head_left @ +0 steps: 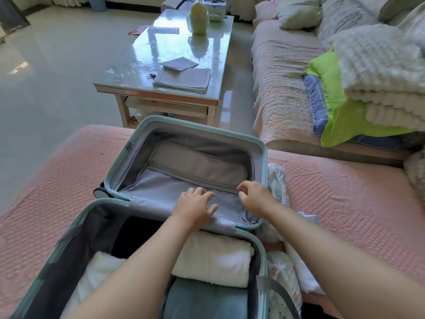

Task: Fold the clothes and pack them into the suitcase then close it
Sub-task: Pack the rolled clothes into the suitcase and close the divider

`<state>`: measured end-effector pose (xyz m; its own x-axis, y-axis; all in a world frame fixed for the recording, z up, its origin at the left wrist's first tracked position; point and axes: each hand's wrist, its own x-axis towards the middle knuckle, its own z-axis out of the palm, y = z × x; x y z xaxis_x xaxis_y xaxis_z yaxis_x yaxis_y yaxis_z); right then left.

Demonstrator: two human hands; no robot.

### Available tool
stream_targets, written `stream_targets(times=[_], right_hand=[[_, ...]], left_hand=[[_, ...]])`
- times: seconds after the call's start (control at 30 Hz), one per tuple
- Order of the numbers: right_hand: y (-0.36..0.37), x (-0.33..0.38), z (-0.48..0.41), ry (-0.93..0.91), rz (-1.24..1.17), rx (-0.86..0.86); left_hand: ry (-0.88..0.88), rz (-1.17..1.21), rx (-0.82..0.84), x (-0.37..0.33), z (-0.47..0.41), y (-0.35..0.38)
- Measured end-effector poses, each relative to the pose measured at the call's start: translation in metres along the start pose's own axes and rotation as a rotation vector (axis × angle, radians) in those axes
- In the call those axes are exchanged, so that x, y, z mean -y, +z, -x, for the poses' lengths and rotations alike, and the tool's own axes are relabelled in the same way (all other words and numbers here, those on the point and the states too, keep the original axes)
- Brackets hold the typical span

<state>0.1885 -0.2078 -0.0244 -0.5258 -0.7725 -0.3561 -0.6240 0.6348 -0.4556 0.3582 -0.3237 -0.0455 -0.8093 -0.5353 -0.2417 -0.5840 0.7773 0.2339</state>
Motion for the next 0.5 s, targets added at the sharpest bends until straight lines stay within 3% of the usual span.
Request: stream_targets(times=[0.27,0.4,0.5], right_hand=[[0.049,0.016,-0.039,0.34,0.011,0.144],[0.058,0.014,-0.051,0.398,-0.113,0.014],[0.058,0.016,-0.053,0.46,-0.067,-0.001]], left_hand=[[-0.01,0.016,0.085,0.005,-0.046,0.011],[0.004,-0.005,0.091,0.007,-0.05,0.017],[0.008,-0.017,0.074,0.008,-0.05,0.013]])
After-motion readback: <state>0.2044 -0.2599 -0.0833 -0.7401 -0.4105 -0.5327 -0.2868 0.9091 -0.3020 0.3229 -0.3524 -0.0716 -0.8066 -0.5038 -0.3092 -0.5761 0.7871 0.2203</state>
